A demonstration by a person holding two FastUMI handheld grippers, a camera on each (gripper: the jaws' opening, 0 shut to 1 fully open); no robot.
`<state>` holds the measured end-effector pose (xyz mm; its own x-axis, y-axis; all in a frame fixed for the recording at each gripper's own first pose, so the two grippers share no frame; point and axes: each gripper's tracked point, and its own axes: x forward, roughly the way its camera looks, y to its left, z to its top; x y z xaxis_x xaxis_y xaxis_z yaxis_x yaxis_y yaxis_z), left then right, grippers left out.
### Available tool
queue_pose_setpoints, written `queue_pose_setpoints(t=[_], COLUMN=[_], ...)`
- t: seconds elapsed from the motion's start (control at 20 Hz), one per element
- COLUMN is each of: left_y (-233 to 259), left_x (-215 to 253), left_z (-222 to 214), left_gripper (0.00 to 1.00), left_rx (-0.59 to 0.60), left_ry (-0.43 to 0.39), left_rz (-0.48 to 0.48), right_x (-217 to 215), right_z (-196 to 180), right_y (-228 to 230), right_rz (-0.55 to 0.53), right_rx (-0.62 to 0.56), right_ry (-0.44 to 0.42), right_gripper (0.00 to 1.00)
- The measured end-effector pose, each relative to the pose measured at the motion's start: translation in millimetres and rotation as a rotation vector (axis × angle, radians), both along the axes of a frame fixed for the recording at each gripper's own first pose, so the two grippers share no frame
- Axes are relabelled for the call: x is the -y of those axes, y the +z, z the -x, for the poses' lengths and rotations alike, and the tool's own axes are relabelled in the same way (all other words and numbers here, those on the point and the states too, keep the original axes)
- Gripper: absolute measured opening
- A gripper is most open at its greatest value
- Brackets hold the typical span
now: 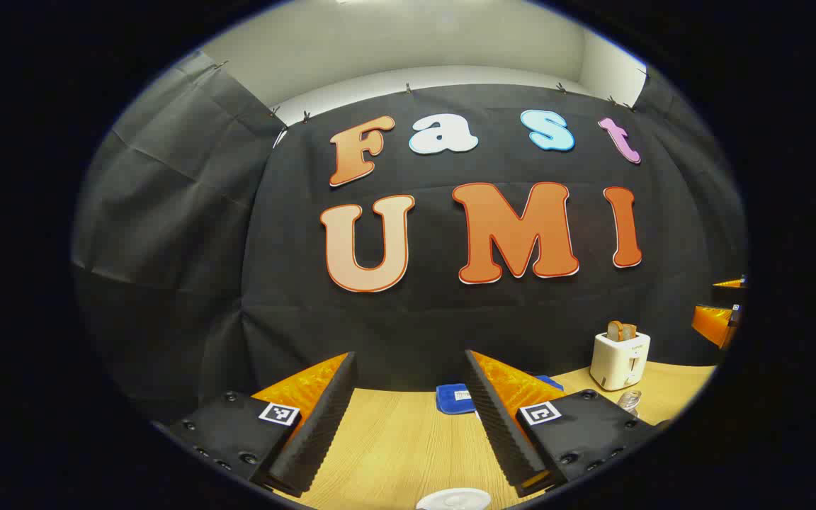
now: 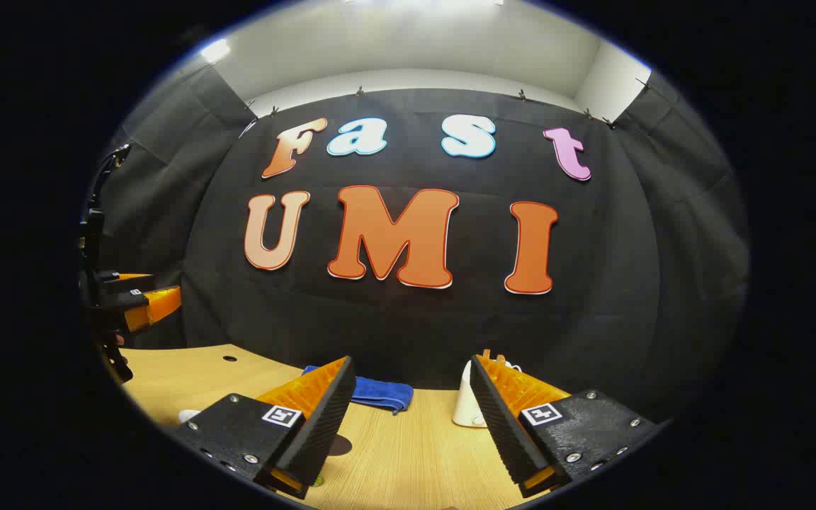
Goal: Open the teacup lid with one hand, grasp the water bottle and pour water into the teacup with the other hand; after pouring, place the water bottle on the coaster and then close the teacup lid.
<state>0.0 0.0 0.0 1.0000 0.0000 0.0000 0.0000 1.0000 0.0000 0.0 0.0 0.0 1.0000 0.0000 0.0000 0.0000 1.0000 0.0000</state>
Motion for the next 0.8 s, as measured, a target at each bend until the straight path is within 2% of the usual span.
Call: queue_pose_setpoints(t=[0.7,0.75,0.8], left_y=[4.2,3.0,1.2], left_x=[0.9,1.9,2.2], left_z=[0.9,1.4,1.2], left_gripper=[0.96,0.96,0.96], left_rx=[-0.004,-0.011,-0.018], left_ry=[0.003,0.004,0.003], left_rz=[-0.010,-0.014,-0.014], right_x=[1.3,0.4,0.4], right_z=[-3.1,-3.3,-4.3], right_y=[5.1,6.2,9.4], right_rz=[-0.035,-0.039,-0.042], right_rx=[-0.001,-0.004,-0.001], right_ry=[0.008,0.014,0.018], right_gripper=[0.97,1.00,0.97])
